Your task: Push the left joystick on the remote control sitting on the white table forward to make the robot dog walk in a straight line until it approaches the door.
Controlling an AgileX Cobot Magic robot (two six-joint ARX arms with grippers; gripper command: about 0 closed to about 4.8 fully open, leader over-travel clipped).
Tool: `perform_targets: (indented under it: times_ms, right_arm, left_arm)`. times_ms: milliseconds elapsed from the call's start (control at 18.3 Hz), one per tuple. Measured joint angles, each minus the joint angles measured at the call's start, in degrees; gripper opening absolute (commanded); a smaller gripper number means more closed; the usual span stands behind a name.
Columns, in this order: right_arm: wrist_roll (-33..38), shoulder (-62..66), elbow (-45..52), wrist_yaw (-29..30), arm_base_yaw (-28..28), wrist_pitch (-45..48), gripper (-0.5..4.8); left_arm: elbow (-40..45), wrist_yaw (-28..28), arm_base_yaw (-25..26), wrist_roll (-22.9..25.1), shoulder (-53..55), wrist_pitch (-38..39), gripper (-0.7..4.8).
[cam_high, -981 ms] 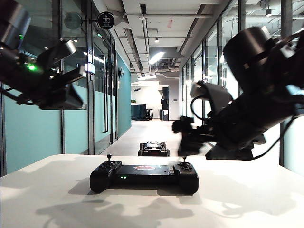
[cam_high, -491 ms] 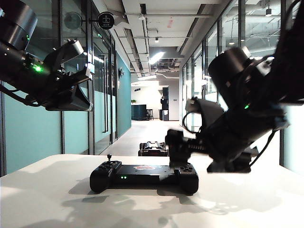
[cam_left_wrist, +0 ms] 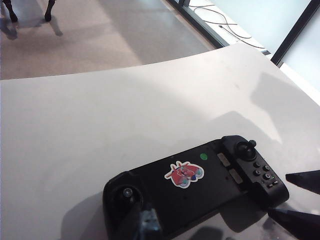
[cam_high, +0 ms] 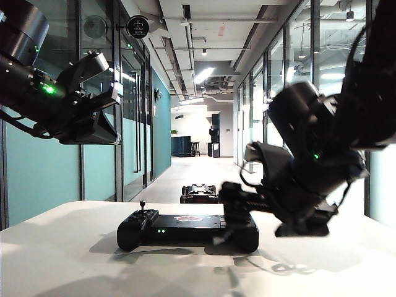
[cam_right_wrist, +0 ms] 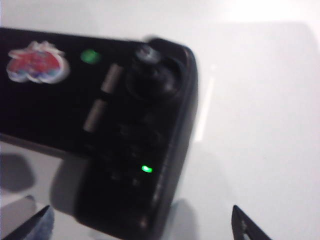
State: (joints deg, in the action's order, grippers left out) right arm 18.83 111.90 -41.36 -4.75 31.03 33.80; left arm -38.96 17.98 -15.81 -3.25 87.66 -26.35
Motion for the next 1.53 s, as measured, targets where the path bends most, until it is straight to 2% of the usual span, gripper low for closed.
perform_targets:
  times_ms: [327, 382, 436, 545, 709, 818, 981, 1090, 1308, 1526]
  right_arm:
    - [0.02, 2.71, -4.42, 1.97, -0.02, 0.22, 4.79]
    - [0.02, 3.32, -5.16, 1.97, -0.09, 0.17, 4.67]
    - [0.02, 4.0, -5.86, 1.99, -0.09, 0.2, 4.22]
    - [0.02, 4.94, -6.6, 2.27, -0.07, -0.09, 3.63]
    - [0.0, 5.44, -6.54, 2.16, -0.09, -0.31, 3.55]
    - [0.0, 5.44, -6.54, 2.14, -0.09, -0.28, 3.05]
    - [-0.72, 5.44, -6.51, 1.81, -0.13, -0.22, 2.95]
    - [-0.85, 5.44, -6.51, 1.77, -0.09, -0.22, 2.41]
    - [-1.16, 5.44, -6.54, 1.7, -0.04, -0.17, 2.4]
    - [-1.25, 5.44, -6.54, 0.26, 0.2, -0.02, 2.09]
  left_arm:
    - [0.0, 0.0, 0.0, 0.0, 0.02, 0.0, -0.05]
    - [0.0, 0.0, 0.0, 0.0, 0.0, 0.0, -0.05]
    - [0.0, -0.02, 0.0, -0.07, 0.02, 0.02, -0.05]
    - [0.0, 0.0, 0.0, -0.24, 0.02, -0.02, -0.05]
    - [0.0, 0.0, 0.0, -0.24, 0.02, 0.0, -0.05]
    - [0.0, 0.0, 0.0, -0.24, 0.02, 0.0, -0.05]
    - [0.0, 0.0, 0.0, -0.24, 0.02, 0.0, -0.05]
    - [0.0, 0.0, 0.0, -0.24, 0.02, 0.0, -0.05]
    - [0.0, 0.0, 0.0, -0.24, 0.02, 0.13, -0.05]
    - [0.0, 0.2, 0.0, -0.24, 0.02, 0.37, -0.05]
